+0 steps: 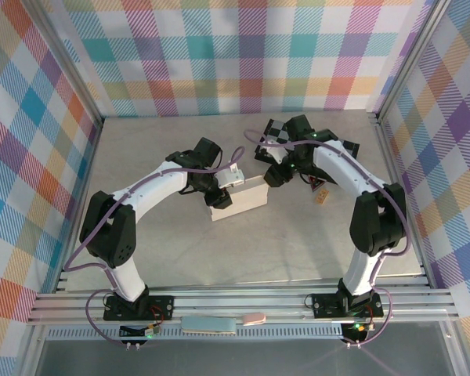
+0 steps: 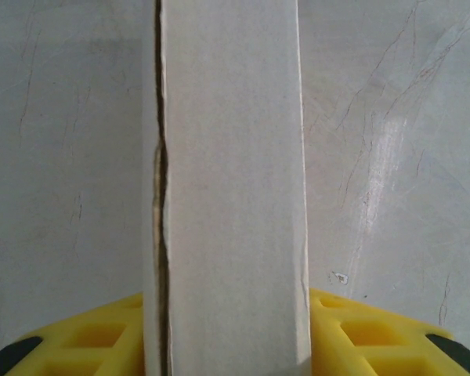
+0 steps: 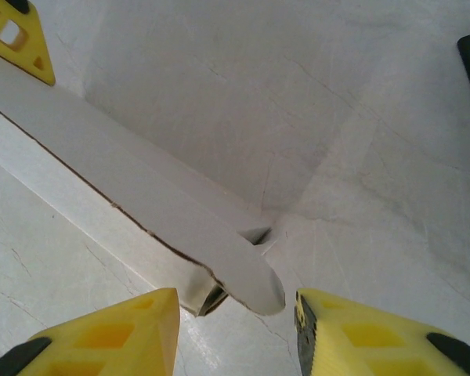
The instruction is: Fold the paper box
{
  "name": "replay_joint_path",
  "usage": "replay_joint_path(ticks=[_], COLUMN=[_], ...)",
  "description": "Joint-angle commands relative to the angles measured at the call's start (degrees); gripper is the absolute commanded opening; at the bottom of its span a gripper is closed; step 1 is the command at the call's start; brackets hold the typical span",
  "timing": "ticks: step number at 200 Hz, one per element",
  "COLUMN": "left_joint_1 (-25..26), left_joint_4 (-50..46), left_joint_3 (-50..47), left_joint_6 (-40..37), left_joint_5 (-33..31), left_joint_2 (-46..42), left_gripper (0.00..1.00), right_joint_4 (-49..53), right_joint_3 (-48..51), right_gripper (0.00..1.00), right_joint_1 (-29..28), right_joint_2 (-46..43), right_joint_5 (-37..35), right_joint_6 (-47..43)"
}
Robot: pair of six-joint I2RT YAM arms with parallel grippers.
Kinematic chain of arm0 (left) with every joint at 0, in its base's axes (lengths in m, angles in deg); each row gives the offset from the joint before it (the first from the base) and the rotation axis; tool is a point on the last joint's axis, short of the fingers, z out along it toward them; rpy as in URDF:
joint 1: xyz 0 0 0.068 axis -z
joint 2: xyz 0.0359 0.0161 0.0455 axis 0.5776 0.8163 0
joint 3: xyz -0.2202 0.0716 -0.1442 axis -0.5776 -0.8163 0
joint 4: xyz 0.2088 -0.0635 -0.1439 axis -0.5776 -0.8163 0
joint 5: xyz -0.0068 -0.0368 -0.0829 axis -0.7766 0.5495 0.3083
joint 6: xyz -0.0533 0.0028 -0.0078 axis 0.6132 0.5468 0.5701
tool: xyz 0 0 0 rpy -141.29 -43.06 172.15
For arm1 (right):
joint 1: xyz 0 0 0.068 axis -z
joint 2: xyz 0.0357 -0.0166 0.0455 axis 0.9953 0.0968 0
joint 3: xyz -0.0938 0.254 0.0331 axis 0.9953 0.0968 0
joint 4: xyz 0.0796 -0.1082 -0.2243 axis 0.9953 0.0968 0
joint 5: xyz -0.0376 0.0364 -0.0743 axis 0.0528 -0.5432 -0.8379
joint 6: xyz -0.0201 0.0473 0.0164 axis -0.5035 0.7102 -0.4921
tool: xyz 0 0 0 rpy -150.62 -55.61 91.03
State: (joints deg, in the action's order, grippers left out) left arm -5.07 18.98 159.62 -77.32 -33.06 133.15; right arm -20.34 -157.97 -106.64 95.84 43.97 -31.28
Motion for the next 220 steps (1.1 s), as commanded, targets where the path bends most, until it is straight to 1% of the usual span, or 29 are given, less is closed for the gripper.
replay_joint_path(ticks=[1, 34, 77, 112, 147, 220], left_joint_1=[-0.4, -0.3, -0.3, -0.3, -0.3, -0.3], left_joint_4=[-1.9, -1.9, -2.0, -2.0, -2.2, -2.3], left_joint_3=[1.7, 2.0, 2.2, 2.6, 3.0, 3.3], left_joint_6=[-1.1, -1.1, -1.1, -1.0, -1.0, -0.7], left_joint_5=[1.6, 1.6, 1.8, 1.8, 1.8, 1.8], left_joint_2=[0.3, 0.3, 0.5, 0.7, 0.9, 0.8], left_gripper=[0.44, 0.45, 0.44, 0.41, 0.39, 0.33], right_joint_4=[0.6, 0.4, -0.1, 0.1, 0.1, 0.1], right_joint_3=[-2.6, -3.6, -4.0, -3.6, -3.7, -3.7], right_gripper=[0.42, 0.39, 0.38, 0.31, 0.18, 0.05], right_joint_1=[-0.5, -0.9, -0.9, -1.1, -1.1, -1.4], right_joint_2=[0.8, 1.4, 0.9, 1.0, 0.9, 0.2], right_joint_5=[-0.2, -0.6, -1.3, -0.2, -0.2, -1.0], right_joint_6=[-1.6, -1.2, -1.3, -1.1, -1.2, -0.5])
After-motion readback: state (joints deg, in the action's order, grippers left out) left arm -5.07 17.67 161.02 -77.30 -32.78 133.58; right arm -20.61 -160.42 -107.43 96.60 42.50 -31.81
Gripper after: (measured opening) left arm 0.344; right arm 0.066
